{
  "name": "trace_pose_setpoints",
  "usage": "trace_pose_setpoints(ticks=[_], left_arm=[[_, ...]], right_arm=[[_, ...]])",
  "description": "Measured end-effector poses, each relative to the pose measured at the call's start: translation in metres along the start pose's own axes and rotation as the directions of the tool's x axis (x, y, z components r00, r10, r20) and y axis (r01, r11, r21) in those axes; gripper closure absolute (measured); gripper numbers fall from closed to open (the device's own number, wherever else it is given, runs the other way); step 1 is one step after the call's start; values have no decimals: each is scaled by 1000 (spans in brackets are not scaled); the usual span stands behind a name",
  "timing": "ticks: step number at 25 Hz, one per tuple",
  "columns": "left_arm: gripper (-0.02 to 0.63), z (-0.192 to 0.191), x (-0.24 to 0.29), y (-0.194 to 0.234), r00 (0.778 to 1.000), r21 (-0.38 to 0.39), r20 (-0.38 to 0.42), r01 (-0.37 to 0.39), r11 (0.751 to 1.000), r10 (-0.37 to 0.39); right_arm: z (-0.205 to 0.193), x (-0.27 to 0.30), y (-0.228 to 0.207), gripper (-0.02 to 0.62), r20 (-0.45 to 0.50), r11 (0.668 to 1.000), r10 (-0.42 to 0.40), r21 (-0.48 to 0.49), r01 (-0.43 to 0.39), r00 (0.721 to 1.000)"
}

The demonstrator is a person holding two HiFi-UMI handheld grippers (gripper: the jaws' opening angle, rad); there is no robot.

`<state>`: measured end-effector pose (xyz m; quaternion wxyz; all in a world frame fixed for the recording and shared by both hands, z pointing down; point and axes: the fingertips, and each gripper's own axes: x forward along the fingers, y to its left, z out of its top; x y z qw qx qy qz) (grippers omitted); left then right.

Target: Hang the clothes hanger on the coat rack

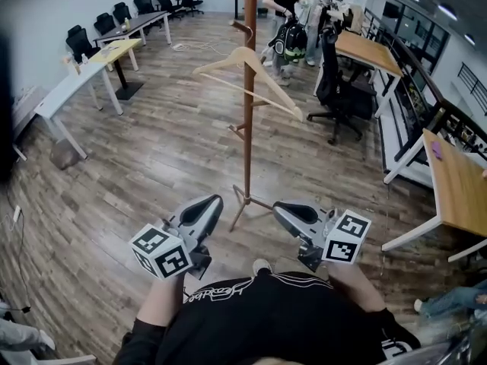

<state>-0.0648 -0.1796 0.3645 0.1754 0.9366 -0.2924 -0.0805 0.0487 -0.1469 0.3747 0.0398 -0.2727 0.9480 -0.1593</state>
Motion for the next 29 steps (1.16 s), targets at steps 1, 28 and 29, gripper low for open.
trace_pose_setpoints(ticks=[1,28,29], left_arm=[[597,-1,-4,-5,1000,1,1,7,1000,-7],[597,-22,-46,-40,998,-22,5,64,998,-64],[597,-24,-47,-38,998,-20,5,65,998,-65]], right_arm=[[-2,-3,5,555,0,1000,-7,1,7,1000],[-33,-23,54,557,-36,998,-62,-17,61,997],[-35,-21,53,557,-35,998,-63,-16,62,997]])
